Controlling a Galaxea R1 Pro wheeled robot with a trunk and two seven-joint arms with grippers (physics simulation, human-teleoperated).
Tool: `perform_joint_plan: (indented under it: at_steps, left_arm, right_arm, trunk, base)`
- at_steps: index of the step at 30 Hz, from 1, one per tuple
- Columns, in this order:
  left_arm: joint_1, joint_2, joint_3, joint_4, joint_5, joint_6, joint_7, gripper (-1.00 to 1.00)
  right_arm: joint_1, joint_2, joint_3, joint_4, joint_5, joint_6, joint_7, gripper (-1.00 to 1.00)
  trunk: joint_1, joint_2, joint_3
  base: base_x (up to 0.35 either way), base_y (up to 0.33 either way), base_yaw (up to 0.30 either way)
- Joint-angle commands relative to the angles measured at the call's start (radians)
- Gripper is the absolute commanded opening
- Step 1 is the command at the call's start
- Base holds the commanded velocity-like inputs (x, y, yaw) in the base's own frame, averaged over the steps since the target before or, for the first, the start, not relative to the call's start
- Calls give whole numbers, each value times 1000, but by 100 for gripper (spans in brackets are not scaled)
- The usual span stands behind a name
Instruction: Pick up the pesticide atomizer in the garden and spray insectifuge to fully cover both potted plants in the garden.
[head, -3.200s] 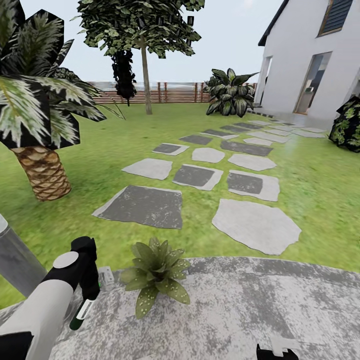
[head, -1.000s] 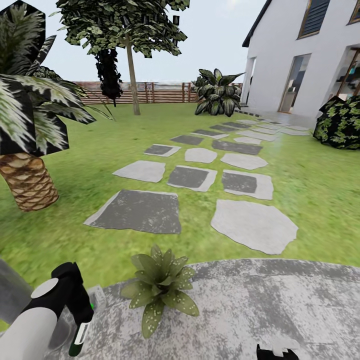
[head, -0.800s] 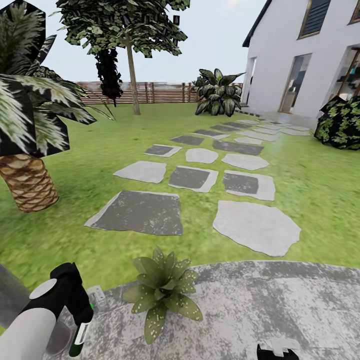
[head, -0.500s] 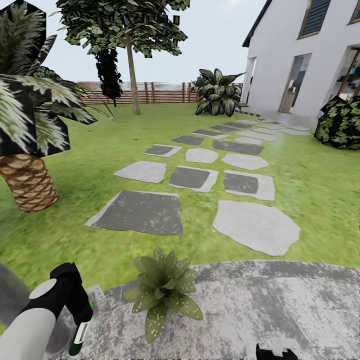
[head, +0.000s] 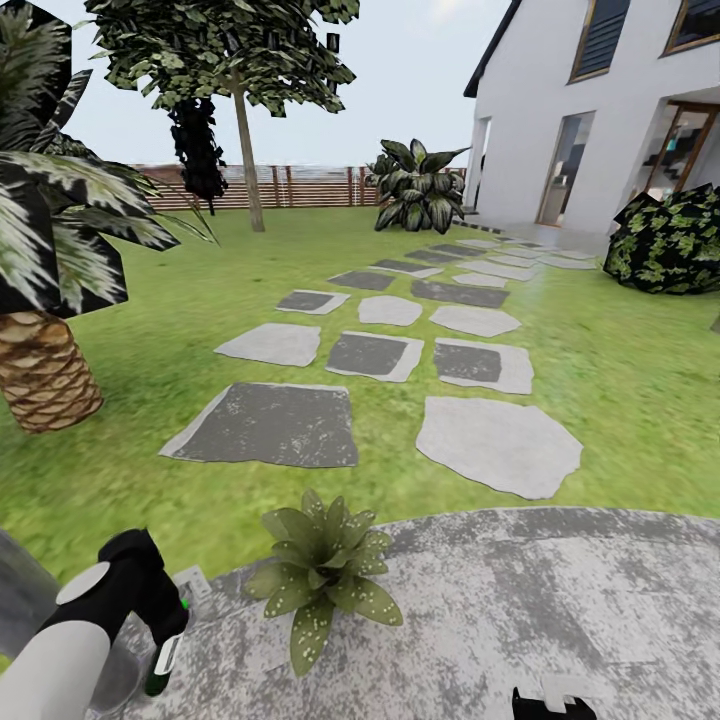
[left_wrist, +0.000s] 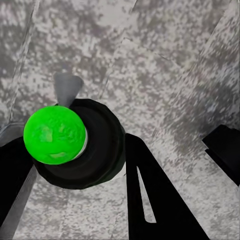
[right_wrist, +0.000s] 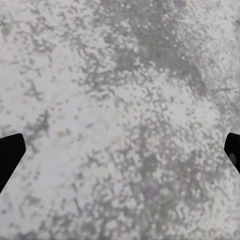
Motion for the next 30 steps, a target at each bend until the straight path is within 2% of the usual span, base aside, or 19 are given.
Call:
perform_joint_plan:
  at_steps: [1,4,10,12,14,17,18,19,20,21,24,28,30]
  left_arm:
    - [1,-1,2,-1,8,10,4,-100]
    - [2,-7,4,-2,33,10,23,-100]
    - [-10,-4,-1,-3,36,9,-10,-100]
    - [-14,-2,-4,-4,29,7,-48,-100]
    - [-16,1,-8,-13,24,5,-124,-100]
    - [-32,4,-10,-18,14,7,-192,-100]
    - [-104,-2,-12,-18,-79,11,-305,-100]
    - [-128,-7,-11,-20,-130,12,-309,-100]
    - [-167,-12,-11,-25,-195,14,-309,-100]
    - [-200,-15,-11,-28,-234,14,-309,-100]
    - [-274,-37,-17,-32,-284,14,-309,-100]
    - [-328,-94,-96,-30,-355,22,-309,-100]
    - [-347,-107,-105,-27,-364,43,-309,-100]
  right_arm:
    - [-1,0,-8,1,10,-3,-2,100]
    - [-1,0,-8,1,10,-3,-2,100]
    - [-1,0,-8,1,10,-3,-2,100]
    - [-1,0,-8,1,10,-3,-2,100]
    - [-1,0,-8,1,10,-3,-2,100]
    - [-1,0,-8,2,11,-3,-2,100]
    - [-1,0,-8,3,11,-3,-2,100]
    - [-1,0,-8,3,11,-3,-2,100]
    - [-1,0,-8,3,11,-3,-2,100]
    - [-1,0,-8,3,11,-3,-2,100]
    - [-1,0,-8,3,11,-3,-2,100]
    - [-1,1,-8,1,10,-3,-2,100]
    - [-1,3,-8,1,10,-3,-2,100]
  trunk:
    - [0,0,-1]
    - [0,0,-1]
    - [0,0,-1]
    - [0,0,-1]
    - [0,0,-1]
    - [0,0,-1]
    - [0,0,-1]
    - [0,0,-1]
    - [0,0,-1]
    - [0,0,-1]
    - [0,0,-1]
    - [0,0,-1]
    - [0,0,-1]
  base:
    - [0,0,0]
    - [0,0,0]
    - [0,0,0]
    - [0,0,0]
    - [0,0,0]
    - [0,0,0]
    - [0,0,0]
    - [0,0,0]
    - [0,0,0]
    - [0,0,0]
    - [0,0,0]
    - [0,0,0]
    - [0,0,0]
